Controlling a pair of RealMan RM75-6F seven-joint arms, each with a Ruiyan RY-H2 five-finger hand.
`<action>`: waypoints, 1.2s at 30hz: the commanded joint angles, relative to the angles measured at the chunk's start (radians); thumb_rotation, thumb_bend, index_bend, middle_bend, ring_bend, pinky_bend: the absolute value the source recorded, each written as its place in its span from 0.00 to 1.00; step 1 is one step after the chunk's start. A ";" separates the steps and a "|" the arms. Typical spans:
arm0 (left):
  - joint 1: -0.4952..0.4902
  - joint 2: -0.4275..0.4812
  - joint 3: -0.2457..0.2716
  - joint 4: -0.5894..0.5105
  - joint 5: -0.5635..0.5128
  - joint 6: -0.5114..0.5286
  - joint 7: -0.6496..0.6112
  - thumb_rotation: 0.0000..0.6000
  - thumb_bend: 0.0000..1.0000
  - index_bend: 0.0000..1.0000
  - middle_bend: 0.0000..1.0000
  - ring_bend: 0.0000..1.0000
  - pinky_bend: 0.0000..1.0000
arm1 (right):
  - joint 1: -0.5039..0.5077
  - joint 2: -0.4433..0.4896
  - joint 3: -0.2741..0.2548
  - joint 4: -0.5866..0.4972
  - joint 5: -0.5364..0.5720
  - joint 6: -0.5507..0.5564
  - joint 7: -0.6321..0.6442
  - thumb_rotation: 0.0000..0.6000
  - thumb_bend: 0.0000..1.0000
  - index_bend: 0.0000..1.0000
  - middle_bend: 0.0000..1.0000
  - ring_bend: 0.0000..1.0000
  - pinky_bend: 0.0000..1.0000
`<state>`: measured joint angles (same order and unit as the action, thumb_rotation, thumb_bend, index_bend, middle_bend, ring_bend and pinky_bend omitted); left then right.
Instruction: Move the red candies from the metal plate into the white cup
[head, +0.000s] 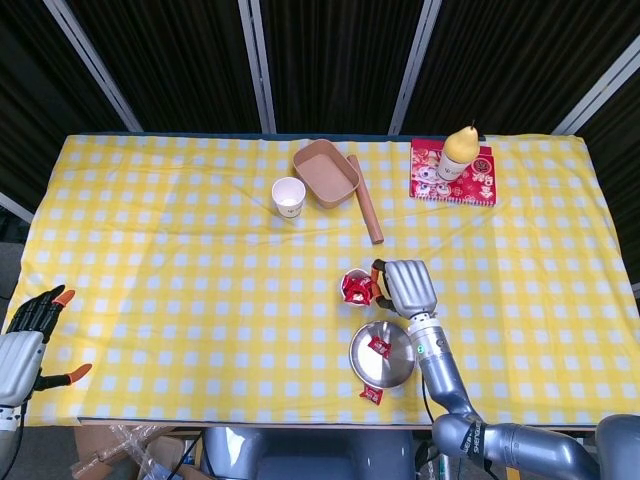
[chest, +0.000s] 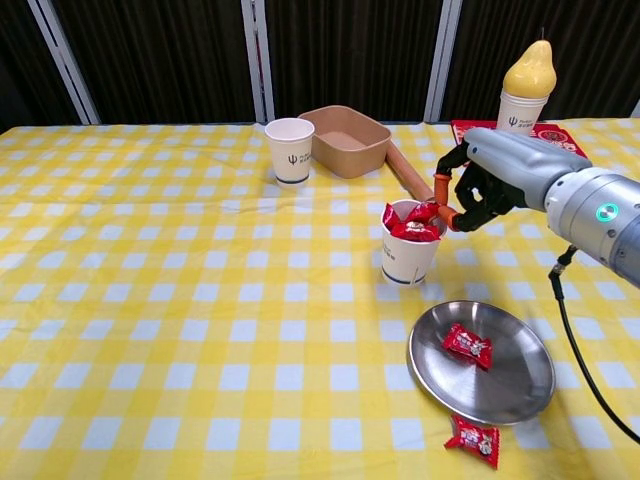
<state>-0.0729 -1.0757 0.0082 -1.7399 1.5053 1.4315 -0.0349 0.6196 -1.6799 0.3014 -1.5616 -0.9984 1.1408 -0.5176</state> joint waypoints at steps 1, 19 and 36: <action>0.000 0.000 0.000 0.000 0.000 0.001 0.000 1.00 0.00 0.00 0.00 0.00 0.00 | -0.001 0.001 -0.008 0.000 -0.005 0.005 0.005 1.00 0.57 0.66 0.83 0.88 0.95; 0.001 0.001 0.001 -0.002 0.003 0.005 -0.001 1.00 0.00 0.00 0.00 0.00 0.00 | -0.002 0.028 -0.030 -0.042 -0.016 0.036 0.006 1.00 0.58 0.47 0.83 0.88 0.95; 0.003 0.002 0.003 -0.003 0.009 0.009 -0.003 1.00 0.00 0.00 0.00 0.00 0.00 | -0.070 0.114 -0.107 -0.157 -0.106 0.091 0.071 1.00 0.53 0.44 0.83 0.88 0.95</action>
<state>-0.0705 -1.0740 0.0111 -1.7432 1.5140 1.4403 -0.0371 0.5642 -1.5811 0.2142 -1.6958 -1.0784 1.2240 -0.4648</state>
